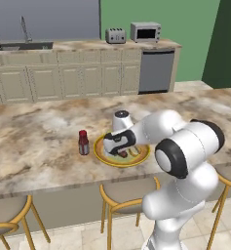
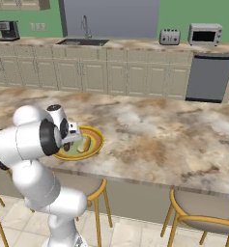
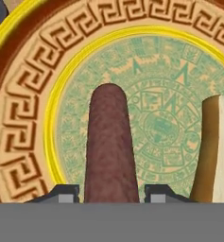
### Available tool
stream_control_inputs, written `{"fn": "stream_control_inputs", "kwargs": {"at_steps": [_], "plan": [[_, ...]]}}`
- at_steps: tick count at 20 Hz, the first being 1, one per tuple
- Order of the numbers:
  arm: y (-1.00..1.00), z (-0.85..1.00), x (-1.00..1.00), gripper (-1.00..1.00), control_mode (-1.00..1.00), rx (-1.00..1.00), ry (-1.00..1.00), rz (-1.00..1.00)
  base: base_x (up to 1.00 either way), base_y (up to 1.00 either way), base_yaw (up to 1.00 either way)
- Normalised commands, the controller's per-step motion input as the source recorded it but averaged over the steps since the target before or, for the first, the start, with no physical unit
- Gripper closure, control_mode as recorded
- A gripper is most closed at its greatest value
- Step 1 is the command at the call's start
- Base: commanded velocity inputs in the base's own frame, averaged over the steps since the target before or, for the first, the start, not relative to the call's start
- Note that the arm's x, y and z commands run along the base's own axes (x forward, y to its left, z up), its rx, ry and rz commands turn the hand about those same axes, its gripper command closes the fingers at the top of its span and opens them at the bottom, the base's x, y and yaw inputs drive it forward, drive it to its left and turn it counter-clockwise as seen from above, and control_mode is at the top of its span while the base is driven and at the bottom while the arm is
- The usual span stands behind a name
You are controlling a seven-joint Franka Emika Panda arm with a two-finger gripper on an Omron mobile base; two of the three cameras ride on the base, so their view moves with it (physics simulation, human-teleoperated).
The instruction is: Move the hot dog bun to the plate on the dining table and place the condiment next to that plate. Then navigate to the fridge and take the sausage and place it on the plate as well.
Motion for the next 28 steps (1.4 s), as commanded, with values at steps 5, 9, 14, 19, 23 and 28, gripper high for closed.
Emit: {"fn": "stream_control_inputs", "kwargs": {"at_steps": [5, 9, 14, 19, 23, 28], "plan": [[0.00, 0.63, -0.14, -1.00, -1.00, 0.00, -0.01, 0.00, 0.00, 0.00, 0.00], [0.00, 0.97, -0.31, -1.00, -1.00, 0.01, -0.03, 0.00, 0.00, 0.00, 0.00], [-0.11, 1.00, -0.65, -1.00, -1.00, 0.03, -0.03, -0.01, 0.00, 0.00, 0.00], [-0.40, 0.97, -0.97, -1.00, -1.00, 0.00, 0.00, -0.08, 0.00, 0.00, 0.00], [-0.56, 0.62, -1.00, -1.00, -1.00, 0.00, 0.00, -0.10, 0.00, 0.00, 0.00], [-0.74, 0.09, -1.00, -1.00, -1.00, 0.02, -0.02, -0.10, 0.00, 0.00, 0.00]]}}
